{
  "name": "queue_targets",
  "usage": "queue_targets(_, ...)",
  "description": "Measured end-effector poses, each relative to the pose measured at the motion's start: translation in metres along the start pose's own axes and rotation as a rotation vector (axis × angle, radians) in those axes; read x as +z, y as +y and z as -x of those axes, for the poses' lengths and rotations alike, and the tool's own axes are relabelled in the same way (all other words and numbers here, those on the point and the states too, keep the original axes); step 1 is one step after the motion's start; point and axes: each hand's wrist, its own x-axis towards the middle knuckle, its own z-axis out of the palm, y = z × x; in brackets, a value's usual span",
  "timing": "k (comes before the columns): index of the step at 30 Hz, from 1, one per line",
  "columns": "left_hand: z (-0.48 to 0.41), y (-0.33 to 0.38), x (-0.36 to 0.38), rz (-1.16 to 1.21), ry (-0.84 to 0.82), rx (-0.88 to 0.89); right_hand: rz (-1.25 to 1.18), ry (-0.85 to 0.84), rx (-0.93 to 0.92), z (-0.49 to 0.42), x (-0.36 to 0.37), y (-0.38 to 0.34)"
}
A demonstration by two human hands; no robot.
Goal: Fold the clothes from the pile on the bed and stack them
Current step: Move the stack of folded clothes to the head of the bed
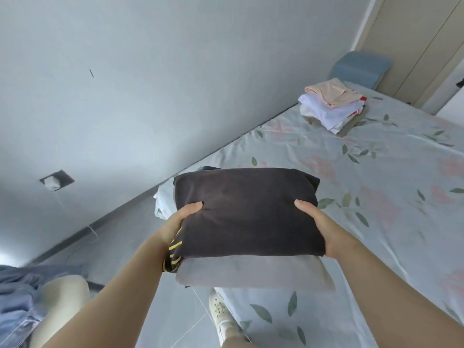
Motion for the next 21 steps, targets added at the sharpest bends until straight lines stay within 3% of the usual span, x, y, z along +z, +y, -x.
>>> queue_targets(13, -0.187, 0.168, 0.062, -0.156, 0.06, -0.039, -0.029, 0.084, 0.017, -0.15, 0.016, -0.164)
queue_targets(19, -0.282, 0.201, 0.11, -0.145, 0.1, -0.004, -0.019, 0.17, -0.017, -0.209, -0.004, -0.208)
queue_targets(21, -0.311, 0.209, 0.127, -0.128, 0.029, -0.014, -0.02, 0.188, -0.036, -0.235, -0.012, -0.225)
